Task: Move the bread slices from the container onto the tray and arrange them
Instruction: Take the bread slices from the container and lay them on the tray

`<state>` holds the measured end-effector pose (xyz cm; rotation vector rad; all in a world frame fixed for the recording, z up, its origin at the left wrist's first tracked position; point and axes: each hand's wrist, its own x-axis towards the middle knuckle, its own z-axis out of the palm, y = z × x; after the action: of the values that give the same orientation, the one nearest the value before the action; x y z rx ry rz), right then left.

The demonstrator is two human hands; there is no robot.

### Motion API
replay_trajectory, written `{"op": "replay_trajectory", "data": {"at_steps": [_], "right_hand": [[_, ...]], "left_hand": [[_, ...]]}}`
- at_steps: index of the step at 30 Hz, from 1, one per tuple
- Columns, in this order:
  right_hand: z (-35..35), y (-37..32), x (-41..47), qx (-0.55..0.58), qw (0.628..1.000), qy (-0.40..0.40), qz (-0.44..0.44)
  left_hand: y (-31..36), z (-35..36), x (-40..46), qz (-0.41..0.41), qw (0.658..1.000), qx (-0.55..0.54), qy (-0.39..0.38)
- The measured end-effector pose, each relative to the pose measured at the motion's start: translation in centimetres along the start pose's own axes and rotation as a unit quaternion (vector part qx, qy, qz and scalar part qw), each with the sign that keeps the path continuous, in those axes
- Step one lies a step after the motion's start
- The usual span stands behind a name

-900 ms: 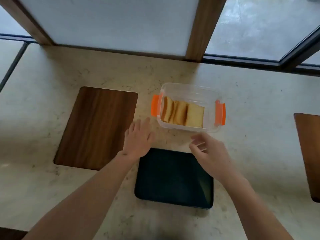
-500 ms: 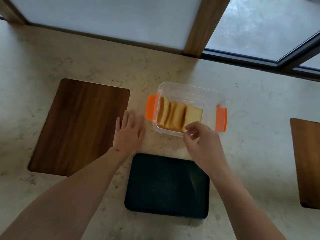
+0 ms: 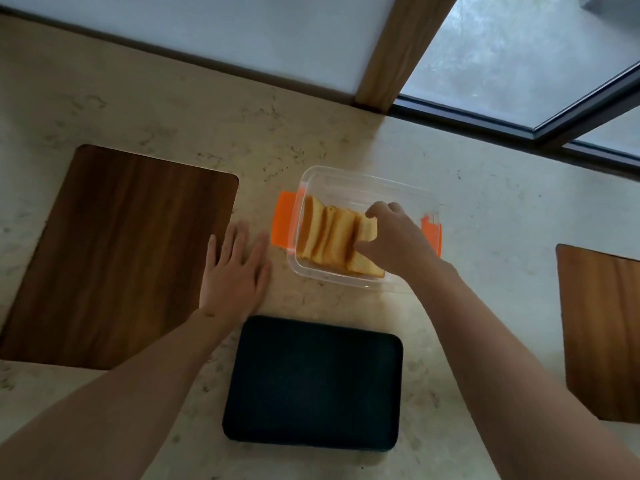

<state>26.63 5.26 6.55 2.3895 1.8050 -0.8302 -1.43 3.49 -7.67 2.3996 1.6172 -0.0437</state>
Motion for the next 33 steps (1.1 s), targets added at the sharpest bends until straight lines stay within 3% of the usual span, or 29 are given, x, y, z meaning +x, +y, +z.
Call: {"op": "replay_trajectory", "data": {"at_steps": [3,6,13,23,33], "right_hand": [[0.1,0.7,0.2,-0.025,0.999,0.032,-0.028],[0.1,0.9,0.5,-0.029,0.998,0.052,0.014],[0.7,-0.7,1.6,0.044,0.993,-0.031,0.101],[1.4,-0.7,1.8,-0.034,0.993,-0.039,0.102],[1.5,0.0,1.3,-0.135,0.988,0.015,0.079]], "left_hand": [[-0.1,0.1,0.0,0.016,1.0,-0.001,-0.001],[-0.1,0.3,0.0,0.013,1.0,0.005,0.004],[0.1,0.1,0.0,0.007,1.0,0.006,0.004],[-0.1,0.2,0.1,0.007,1.0,0.012,-0.004],[0.0,-0.8,-0.5,0.005,0.999,0.013,-0.029]]}}
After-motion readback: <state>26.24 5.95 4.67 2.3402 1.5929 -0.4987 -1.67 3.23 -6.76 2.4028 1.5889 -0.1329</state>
